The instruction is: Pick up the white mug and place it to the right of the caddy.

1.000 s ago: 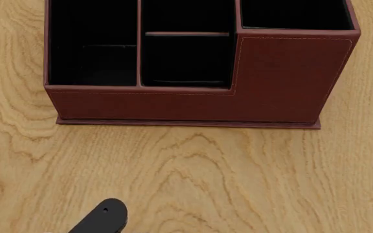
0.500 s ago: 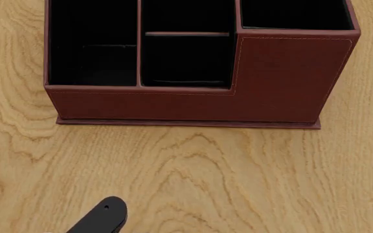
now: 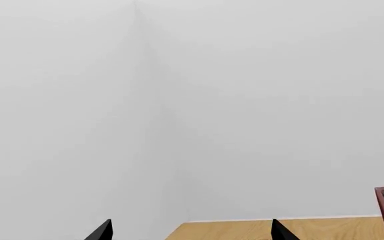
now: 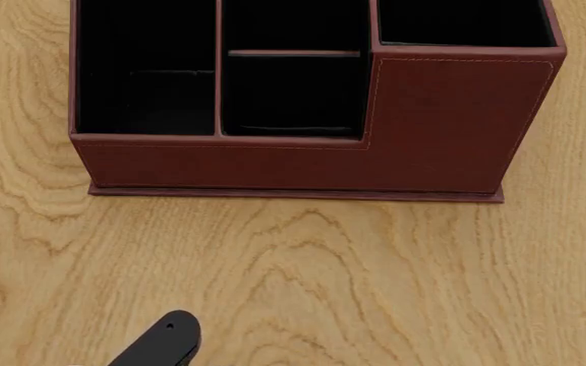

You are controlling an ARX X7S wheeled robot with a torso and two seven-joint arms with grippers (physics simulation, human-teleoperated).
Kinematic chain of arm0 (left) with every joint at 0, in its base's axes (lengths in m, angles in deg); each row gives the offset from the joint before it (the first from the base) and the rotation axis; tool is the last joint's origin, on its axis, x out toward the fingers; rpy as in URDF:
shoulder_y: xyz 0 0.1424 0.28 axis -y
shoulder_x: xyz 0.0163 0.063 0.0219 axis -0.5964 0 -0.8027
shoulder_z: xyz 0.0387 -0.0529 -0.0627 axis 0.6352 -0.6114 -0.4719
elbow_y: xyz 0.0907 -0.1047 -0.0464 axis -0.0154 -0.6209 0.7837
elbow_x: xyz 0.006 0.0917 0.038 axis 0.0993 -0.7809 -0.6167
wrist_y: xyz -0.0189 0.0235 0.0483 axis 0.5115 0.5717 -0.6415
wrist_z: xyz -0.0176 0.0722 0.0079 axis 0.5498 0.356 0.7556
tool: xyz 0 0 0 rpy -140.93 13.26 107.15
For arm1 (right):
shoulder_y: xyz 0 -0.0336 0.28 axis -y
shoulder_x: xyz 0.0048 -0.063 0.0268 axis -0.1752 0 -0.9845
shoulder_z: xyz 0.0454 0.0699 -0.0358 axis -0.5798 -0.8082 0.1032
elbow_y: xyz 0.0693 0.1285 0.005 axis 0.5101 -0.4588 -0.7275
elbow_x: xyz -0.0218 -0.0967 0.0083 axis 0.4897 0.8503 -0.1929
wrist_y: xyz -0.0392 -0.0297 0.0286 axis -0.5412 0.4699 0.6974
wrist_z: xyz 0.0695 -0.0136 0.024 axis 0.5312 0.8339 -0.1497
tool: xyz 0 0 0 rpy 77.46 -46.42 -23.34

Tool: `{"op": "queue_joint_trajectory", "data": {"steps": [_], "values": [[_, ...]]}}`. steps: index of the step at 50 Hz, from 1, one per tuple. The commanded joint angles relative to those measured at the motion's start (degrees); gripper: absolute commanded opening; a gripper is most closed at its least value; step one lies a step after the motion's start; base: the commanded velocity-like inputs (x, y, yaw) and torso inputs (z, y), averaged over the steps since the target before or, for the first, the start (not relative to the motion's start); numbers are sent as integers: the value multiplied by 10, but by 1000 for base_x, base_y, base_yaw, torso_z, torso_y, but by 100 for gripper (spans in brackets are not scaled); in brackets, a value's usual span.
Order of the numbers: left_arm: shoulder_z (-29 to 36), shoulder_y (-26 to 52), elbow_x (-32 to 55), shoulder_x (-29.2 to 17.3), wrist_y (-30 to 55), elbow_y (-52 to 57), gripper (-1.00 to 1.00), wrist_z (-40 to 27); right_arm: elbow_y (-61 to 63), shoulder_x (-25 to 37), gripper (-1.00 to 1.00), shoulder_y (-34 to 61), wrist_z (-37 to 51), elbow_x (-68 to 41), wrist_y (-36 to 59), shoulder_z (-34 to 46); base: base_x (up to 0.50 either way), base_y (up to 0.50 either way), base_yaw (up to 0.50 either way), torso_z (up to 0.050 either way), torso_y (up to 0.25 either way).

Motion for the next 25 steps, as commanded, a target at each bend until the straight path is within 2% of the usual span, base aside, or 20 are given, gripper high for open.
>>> {"op": "queue_joint_trajectory", "data": {"steps": [1, 25], "values": [[4, -1, -1, 0, -6, -4, 100, -1, -12, -1, 100, -4, -15, 14, 3, 5, 0, 0, 0, 0, 0], [-1, -14, -1, 3, -29, -20, 100, 1, -32, -18, 100, -12, -39, 37, 6, 25, 0, 0, 0, 0, 0]]}}
